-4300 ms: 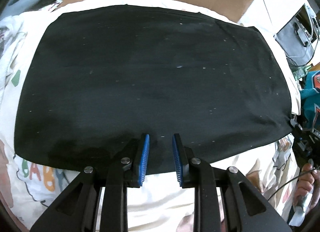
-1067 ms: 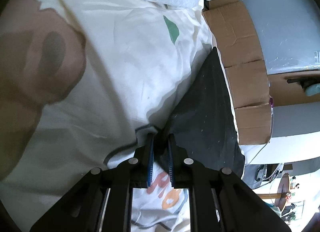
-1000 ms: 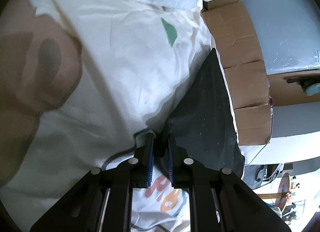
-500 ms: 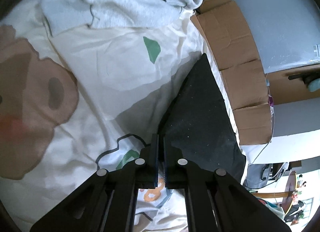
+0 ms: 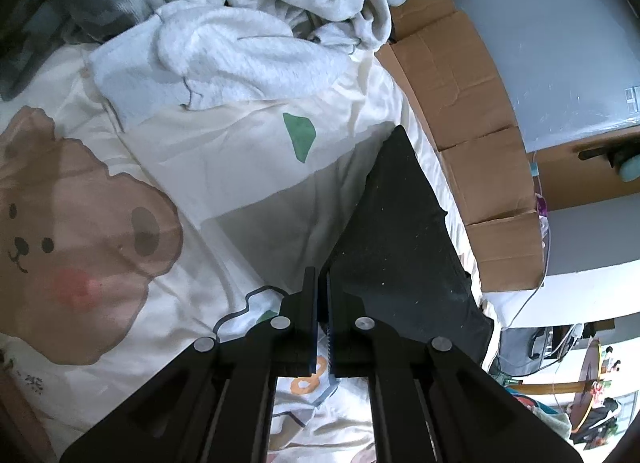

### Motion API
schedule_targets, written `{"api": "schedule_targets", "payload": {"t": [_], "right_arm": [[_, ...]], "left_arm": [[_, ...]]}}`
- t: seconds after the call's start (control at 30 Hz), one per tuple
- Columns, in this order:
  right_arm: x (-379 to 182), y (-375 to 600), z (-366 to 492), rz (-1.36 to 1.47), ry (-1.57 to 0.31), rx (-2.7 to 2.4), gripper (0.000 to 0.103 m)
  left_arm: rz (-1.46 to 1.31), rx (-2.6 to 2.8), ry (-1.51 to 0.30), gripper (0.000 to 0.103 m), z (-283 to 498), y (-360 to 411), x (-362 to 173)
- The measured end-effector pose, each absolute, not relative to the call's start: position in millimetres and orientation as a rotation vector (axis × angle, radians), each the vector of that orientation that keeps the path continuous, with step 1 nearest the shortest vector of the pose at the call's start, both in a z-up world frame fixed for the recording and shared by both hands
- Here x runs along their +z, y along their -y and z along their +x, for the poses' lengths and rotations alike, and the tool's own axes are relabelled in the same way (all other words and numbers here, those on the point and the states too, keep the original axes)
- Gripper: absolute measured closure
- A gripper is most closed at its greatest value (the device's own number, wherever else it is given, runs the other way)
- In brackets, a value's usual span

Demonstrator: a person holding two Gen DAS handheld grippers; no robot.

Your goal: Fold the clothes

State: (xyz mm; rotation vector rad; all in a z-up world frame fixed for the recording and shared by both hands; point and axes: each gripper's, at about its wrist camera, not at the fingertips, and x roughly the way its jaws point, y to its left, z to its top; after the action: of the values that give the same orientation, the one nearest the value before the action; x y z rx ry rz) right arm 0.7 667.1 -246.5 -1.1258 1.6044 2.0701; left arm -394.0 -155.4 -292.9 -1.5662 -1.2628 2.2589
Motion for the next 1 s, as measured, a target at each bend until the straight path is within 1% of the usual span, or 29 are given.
{"api": "schedule_targets", "payload": {"t": [0.27,0.5,0.73,0.87,0.97,1.0], "right_arm": [[-241,-657,20,-1.208,-1.605,2.027,0.101],[-244,-648,42,-1.265,-1.594,1.973,0.101],[-255,-649,57,-1.289,-1.582,1.915,0.101],[-272,-652,57,-1.309,-1.541,1.912,0.101],[-282,-651,57,-1.332,-1.521,1.899,0.099],[-283,-651,58,-1.342,-1.501,1.891,0.093]], "left_arm": [[-1.636,2.258,1.253,0.101,-372,167,-283],[-1.725,2.235,1.264,0.1,-336,173,-293],[-1.789,2.22,1.258,0.101,-318,173,-310],[-1.857,2.206,1.187,0.1,-322,167,-327],[-1.911,2.193,1.123,0.1,-326,162,-340],[-1.929,2.188,1.102,0.1,-328,161,-345]]}}
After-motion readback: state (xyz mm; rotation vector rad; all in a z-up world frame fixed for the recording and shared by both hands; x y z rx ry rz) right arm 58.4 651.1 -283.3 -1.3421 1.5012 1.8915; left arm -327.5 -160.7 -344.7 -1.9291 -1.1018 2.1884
